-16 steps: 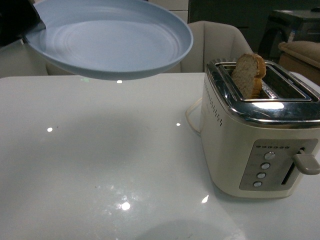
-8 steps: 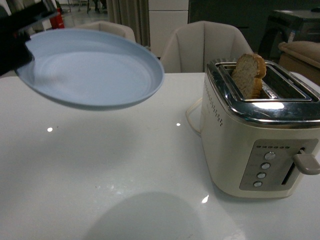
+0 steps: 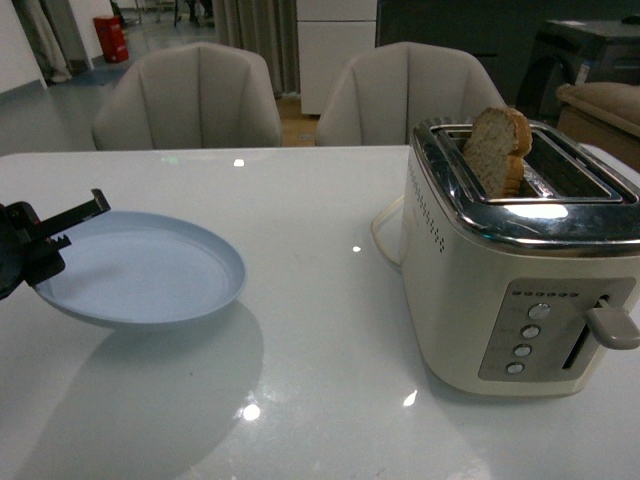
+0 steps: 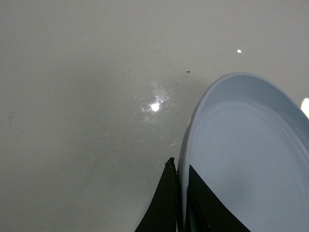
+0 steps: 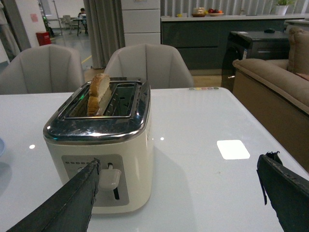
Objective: Left arm holds plate, right arm toasts bread
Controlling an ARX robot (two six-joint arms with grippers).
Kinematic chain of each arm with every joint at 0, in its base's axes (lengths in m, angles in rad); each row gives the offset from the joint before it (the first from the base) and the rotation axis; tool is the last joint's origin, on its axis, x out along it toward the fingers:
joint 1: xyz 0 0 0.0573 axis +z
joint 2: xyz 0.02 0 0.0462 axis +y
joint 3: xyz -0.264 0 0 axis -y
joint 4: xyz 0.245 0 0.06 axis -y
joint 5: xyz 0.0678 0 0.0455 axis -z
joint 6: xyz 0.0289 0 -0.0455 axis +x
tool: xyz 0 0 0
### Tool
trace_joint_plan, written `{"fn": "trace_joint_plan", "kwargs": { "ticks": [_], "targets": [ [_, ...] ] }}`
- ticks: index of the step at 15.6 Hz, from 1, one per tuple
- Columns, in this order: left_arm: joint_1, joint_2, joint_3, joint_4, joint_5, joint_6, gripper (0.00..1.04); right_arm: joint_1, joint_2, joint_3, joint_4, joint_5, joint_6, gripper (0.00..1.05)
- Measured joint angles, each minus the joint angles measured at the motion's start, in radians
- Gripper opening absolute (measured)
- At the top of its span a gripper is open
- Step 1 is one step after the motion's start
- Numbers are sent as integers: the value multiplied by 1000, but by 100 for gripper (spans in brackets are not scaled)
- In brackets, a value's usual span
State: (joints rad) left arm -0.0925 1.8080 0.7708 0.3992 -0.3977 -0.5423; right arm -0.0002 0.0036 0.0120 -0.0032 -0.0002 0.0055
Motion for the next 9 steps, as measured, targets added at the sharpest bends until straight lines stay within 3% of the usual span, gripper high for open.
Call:
{"fn": "trace_joint_plan", "kwargs": {
  "ticks": [9],
  "targets": [
    [116,289,221,-32,-63,-192,3,0,0,0,0,0,0,98]
  ]
}}
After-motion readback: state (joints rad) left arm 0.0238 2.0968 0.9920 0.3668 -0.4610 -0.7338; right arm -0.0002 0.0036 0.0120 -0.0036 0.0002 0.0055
